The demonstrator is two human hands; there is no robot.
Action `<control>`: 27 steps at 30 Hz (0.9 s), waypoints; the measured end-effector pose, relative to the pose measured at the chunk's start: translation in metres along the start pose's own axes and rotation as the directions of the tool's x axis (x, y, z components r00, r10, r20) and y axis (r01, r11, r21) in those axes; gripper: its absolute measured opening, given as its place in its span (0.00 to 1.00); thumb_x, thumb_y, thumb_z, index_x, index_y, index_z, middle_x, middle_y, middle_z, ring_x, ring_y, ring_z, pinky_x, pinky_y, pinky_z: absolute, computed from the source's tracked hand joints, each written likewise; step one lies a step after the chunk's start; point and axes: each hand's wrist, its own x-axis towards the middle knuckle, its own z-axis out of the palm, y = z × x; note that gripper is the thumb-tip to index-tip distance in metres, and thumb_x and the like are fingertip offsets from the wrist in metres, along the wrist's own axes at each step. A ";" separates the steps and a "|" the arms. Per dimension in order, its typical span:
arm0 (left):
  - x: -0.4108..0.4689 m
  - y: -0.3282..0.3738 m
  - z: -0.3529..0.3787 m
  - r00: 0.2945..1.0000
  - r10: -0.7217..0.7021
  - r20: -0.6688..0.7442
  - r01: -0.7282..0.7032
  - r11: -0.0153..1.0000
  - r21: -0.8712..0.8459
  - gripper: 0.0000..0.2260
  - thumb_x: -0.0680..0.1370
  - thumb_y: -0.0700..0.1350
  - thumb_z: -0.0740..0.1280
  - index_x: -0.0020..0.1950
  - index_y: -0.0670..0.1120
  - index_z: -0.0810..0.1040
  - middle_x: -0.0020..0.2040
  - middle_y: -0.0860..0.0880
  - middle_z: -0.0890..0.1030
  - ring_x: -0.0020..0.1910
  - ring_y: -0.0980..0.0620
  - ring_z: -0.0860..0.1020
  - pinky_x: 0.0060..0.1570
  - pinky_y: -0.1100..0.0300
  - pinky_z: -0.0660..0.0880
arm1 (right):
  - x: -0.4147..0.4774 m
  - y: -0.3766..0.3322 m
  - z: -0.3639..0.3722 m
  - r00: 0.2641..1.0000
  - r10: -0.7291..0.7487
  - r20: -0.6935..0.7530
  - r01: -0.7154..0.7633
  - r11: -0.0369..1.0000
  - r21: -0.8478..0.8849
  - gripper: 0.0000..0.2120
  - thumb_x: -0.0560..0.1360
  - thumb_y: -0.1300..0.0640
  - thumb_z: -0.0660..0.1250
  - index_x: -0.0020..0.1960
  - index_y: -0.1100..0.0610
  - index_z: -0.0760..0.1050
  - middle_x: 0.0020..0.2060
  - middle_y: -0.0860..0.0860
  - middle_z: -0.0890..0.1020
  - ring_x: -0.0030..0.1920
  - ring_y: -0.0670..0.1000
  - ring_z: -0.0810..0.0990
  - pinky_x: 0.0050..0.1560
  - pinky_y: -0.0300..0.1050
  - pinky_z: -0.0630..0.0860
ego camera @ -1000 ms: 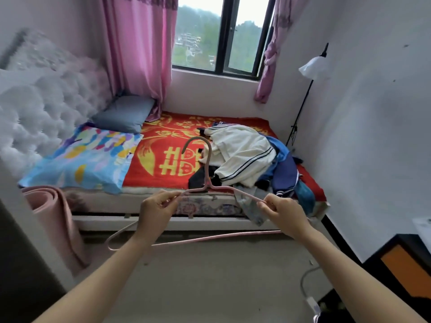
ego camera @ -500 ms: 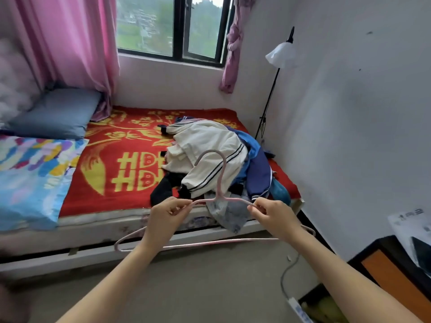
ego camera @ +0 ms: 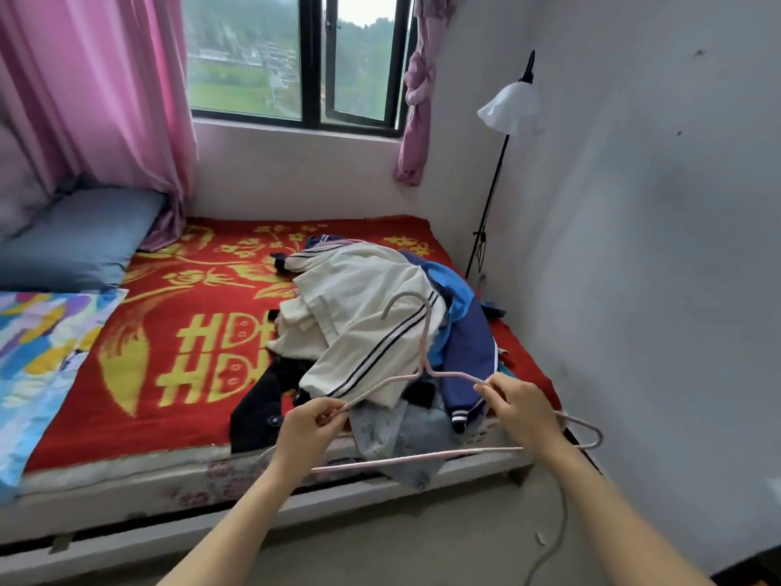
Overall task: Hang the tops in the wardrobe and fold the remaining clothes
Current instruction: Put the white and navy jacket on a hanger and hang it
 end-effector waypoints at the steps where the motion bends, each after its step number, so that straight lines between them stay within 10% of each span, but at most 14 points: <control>1: 0.012 -0.003 0.005 0.999 -0.005 -0.034 0.006 1.000 0.010 0.05 0.72 0.34 0.71 0.43 0.42 0.83 0.29 0.55 0.77 0.29 0.63 0.75 0.31 0.73 0.68 | 0.015 0.009 0.001 1.000 -0.001 0.000 0.001 1.000 0.031 0.11 0.78 0.54 0.64 0.37 0.53 0.71 0.27 0.41 0.71 0.29 0.41 0.70 0.29 0.35 0.63; 16: 0.174 -0.063 0.055 0.997 -0.027 -0.078 0.035 0.994 0.105 0.06 0.69 0.33 0.74 0.44 0.41 0.85 0.32 0.58 0.77 0.34 0.62 0.76 0.35 0.71 0.69 | 0.212 0.031 0.084 0.913 -0.065 0.402 -0.051 0.961 0.273 0.18 0.73 0.47 0.68 0.32 0.58 0.72 0.29 0.47 0.76 0.33 0.47 0.72 0.40 0.48 0.71; 19: 0.234 -0.088 0.060 0.998 -0.013 -0.057 0.020 0.993 0.118 0.06 0.69 0.34 0.74 0.43 0.43 0.85 0.31 0.55 0.76 0.34 0.60 0.75 0.34 0.68 0.68 | 0.273 0.032 0.106 0.898 -0.006 0.441 -0.116 0.962 0.248 0.22 0.75 0.47 0.66 0.36 0.66 0.74 0.33 0.57 0.78 0.34 0.50 0.72 0.41 0.48 0.71; 27: 0.367 -0.100 0.076 0.973 0.229 0.004 -0.208 0.876 0.434 0.15 0.60 0.32 0.79 0.45 0.41 0.84 0.42 0.44 0.82 0.44 0.43 0.79 0.44 0.53 0.74 | 0.368 0.079 0.113 0.894 0.303 0.329 -0.414 0.840 0.351 0.17 0.78 0.53 0.63 0.31 0.54 0.75 0.21 0.46 0.73 0.27 0.43 0.70 0.33 0.37 0.65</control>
